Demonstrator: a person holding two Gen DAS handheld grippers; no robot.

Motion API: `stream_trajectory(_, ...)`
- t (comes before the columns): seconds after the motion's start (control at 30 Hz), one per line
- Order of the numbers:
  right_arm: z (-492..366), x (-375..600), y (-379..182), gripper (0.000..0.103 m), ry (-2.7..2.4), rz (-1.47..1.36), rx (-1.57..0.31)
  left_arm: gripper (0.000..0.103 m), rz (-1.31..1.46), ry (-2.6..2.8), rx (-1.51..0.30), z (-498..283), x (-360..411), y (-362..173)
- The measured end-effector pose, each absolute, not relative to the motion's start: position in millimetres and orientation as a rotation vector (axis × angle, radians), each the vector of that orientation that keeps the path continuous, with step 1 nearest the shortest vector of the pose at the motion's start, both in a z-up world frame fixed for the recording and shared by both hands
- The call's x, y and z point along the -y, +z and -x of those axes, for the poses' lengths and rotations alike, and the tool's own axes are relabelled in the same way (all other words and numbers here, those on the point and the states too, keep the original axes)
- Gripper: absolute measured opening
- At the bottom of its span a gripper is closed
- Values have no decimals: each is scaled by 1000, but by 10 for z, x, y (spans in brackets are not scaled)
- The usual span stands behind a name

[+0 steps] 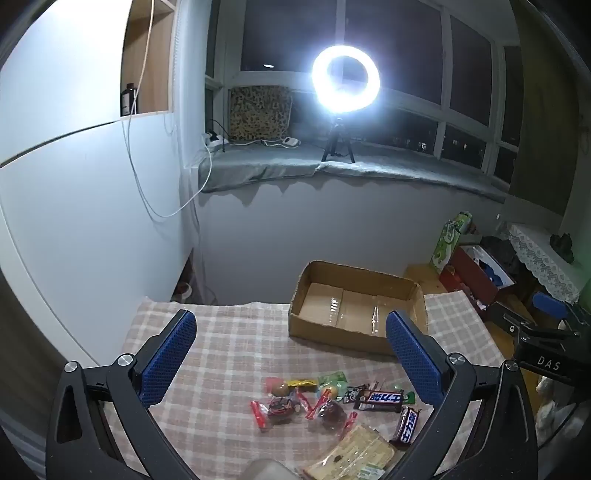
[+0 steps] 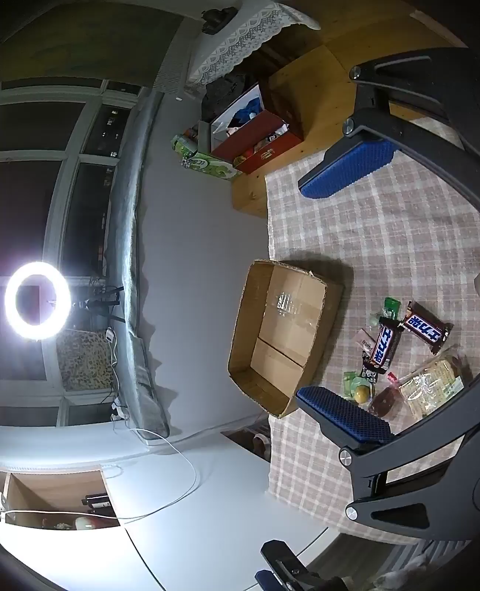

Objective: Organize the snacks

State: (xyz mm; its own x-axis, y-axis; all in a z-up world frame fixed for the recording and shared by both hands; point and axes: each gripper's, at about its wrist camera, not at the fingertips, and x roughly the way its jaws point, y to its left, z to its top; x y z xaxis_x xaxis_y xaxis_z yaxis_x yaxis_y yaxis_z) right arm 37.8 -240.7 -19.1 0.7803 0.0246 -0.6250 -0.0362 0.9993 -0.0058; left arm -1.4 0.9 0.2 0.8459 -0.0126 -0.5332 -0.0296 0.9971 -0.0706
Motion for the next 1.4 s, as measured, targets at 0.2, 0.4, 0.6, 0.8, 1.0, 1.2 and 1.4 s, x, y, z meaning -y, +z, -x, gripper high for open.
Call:
stream_trajectory(0.2, -390, 2405, -203, 103, 28, 15, -676, 102, 66, 14, -578, 18, -12, 5)
stream_trajectory(0.4, -395, 2400, -210, 103, 31, 18, -678, 102, 60, 11, -580, -23, -62, -53)
stream_trajectory(0.6, -391, 2406, -207, 103, 32, 19, -678, 102, 58, 14, -584, -39, -56, -39)
stream_trajectory(0.8, -391, 2406, -208, 103, 31, 17, -678, 102, 57, 14, -581, -46, -8, 11)
stream_trajectory(1.0, -393, 2405, -210, 103, 33, 16, -678, 102, 54, 11, -577, -53, 21, 31)
stream_trajectory(1.2, -392, 2406, -207, 103, 32, 16, -679, 102, 52, 8, -578, -53, 27, 28)
stream_trajectory(1.4, -390, 2403, -206, 103, 32, 15, -680, 102, 56, 6, -574, -42, 38, 29)
